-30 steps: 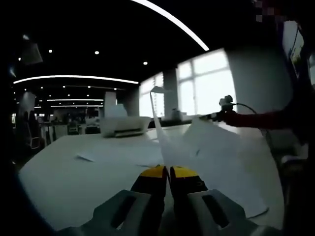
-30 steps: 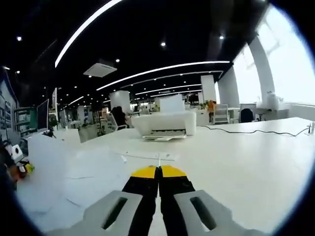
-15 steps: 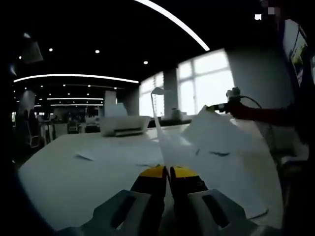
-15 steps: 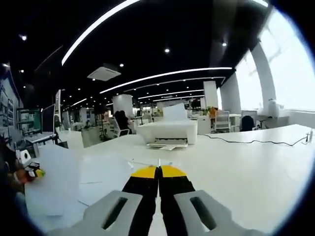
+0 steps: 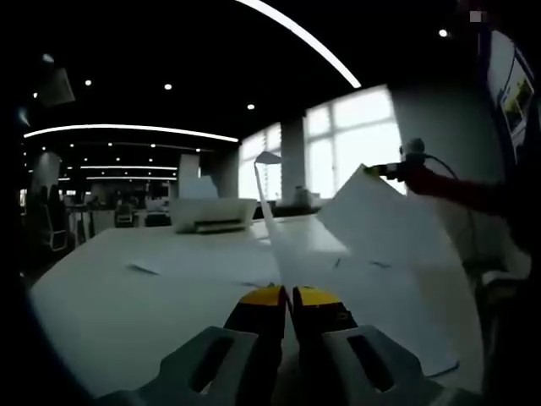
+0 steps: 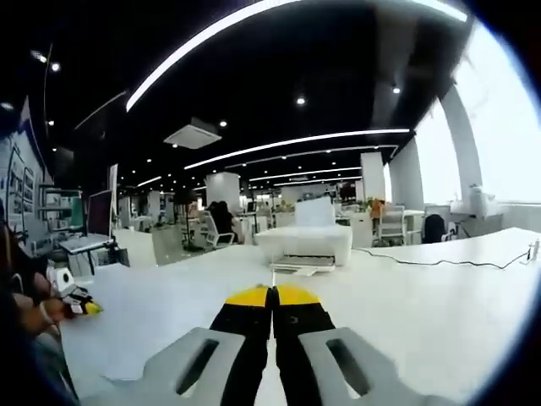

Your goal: Organize the stack of printing papers by aligning and flattening the scattered papers on the table

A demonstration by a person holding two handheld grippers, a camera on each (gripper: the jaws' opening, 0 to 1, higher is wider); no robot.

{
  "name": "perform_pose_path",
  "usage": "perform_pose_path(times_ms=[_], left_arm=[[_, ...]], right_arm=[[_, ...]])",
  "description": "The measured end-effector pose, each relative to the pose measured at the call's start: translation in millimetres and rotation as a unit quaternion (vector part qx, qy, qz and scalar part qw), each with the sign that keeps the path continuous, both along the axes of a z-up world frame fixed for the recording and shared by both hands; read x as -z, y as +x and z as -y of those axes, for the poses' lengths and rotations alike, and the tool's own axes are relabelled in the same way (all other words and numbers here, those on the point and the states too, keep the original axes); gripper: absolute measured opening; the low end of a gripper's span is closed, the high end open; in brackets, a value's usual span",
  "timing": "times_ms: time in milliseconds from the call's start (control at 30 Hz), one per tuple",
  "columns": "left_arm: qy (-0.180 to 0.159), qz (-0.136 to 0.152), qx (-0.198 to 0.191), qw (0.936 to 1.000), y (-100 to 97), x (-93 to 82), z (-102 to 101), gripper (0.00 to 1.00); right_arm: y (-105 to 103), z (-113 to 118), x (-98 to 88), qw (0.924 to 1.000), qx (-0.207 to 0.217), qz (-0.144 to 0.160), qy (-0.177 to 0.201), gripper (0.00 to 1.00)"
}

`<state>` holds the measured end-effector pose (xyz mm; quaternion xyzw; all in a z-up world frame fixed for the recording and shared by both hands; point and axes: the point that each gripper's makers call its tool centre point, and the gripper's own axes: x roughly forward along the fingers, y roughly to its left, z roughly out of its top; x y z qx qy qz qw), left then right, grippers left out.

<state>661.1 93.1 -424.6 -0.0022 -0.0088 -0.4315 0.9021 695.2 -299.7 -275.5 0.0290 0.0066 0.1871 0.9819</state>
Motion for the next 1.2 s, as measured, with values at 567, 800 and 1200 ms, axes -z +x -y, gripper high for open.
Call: perform_pose_path(times_ms=[567,800,1200], left_arm=[[-0.014,-0.007,0.003,0.9999,0.3,-2.0,-1.4,0.08],[-0.014,-0.008,0.001,0.9999,1.6,-1.6,-1.3,0.08],[-0.017,-0.008,0.002,0.9998,2.1,-1.8,-1.0,0.08]], right_arm=[[-27.3,-44.9,-15.5,0.9992,-0.037,0.013,-0.012,0.00],[-36.4,-66.6,-31.1,0.9977,-0.058,0.025,-0.027,0.00],[-68.8,-108.1,-76.4,0.9926,-0.095,0.061,-0.045,0.00]])
